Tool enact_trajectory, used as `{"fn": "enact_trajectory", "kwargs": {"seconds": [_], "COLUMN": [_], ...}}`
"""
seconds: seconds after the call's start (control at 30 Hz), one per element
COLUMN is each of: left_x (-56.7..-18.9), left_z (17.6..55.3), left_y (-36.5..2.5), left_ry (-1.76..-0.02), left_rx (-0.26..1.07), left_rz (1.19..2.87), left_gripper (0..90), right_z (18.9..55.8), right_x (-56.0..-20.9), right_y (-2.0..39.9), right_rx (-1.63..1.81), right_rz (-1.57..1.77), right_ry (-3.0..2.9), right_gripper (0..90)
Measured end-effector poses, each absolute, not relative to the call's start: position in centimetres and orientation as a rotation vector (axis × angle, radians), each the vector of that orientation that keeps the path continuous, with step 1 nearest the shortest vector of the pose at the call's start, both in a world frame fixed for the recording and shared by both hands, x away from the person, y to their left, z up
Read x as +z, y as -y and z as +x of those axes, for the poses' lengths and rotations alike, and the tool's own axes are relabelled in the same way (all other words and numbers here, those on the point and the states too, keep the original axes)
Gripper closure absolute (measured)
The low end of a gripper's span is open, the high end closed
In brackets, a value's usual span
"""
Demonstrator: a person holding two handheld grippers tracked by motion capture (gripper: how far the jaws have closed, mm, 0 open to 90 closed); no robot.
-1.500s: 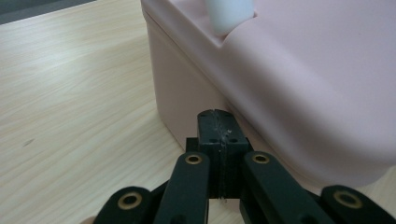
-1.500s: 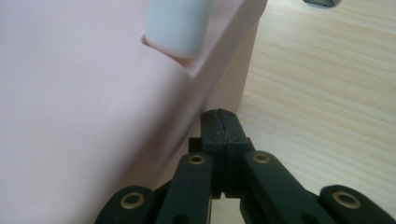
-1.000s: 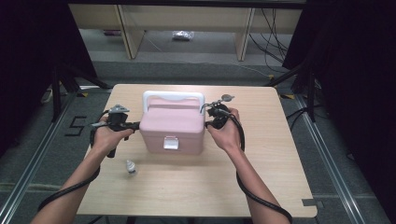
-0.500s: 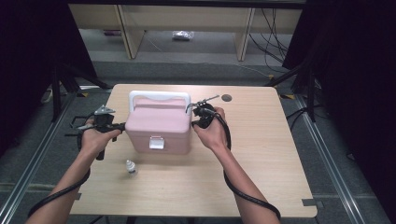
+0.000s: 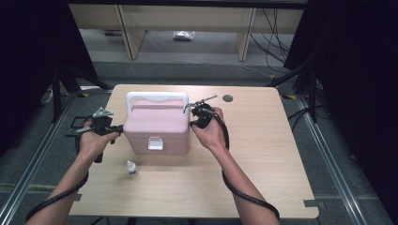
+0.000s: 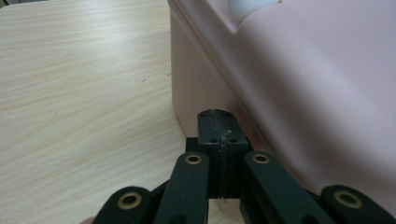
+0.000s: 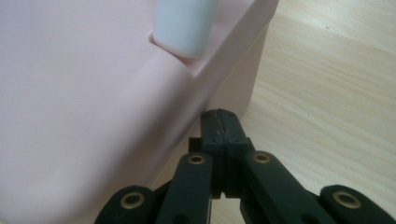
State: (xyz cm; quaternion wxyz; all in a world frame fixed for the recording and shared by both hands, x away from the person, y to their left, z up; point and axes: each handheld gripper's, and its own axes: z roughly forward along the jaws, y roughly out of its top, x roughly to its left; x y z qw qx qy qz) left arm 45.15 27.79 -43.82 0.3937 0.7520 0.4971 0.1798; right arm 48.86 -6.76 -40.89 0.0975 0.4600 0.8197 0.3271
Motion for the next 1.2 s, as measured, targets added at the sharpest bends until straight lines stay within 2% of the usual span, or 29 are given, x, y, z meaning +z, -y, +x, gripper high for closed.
{"fn": "enact_trajectory", "kwargs": {"seconds": [0.23,0.33,0.4,0.47,0.57,0.73,0.87,1.2], "left_x": [-43.9,-43.7,-43.3,-42.7,-41.6,-40.0,-39.1,-37.8], "left_z": [45.1,44.9,44.6,44.3,43.9,43.6,43.5,43.7], "left_y": [-27.8,-28.4,-28.9,-29.4,-29.8,-30.1,-29.8,-28.3], "left_ry": [-1.256,-1.270,-1.290,-1.301,-1.303,-1.290,-1.279,-1.231], "left_rx": [0.474,0.520,0.540,0.574,0.593,0.612,0.575,0.527], "left_rz": [1.907,1.891,1.855,1.815,1.742,1.658,1.612,1.574], "left_gripper": [88.7,79.4,70.8,68.3,58.5,52.8,48.9,44.3], "right_z": [48.7,48.5,48.1,48.0,47.8,47.0,46.8,46.2], "right_x": [-41.0,-40.6,-39.9,-39.7,-39.3,-39.4,-40.1,-40.0], "right_y": [7.0,7.7,8.9,9.5,11.2,13.5,14.9,15.2], "right_rx": [0.983,1.002,0.996,0.988,0.995,0.986,0.993,0.970], "right_rz": [1.376,1.395,1.361,1.354,1.371,1.444,1.435,1.410], "right_ry": [-2.425,-2.394,-2.388,-2.380,-2.351,-2.287,-2.281,-2.273], "right_gripper": [90.0,89.8,86.2,85.2,80.7,76.7,73.8,72.1]}}
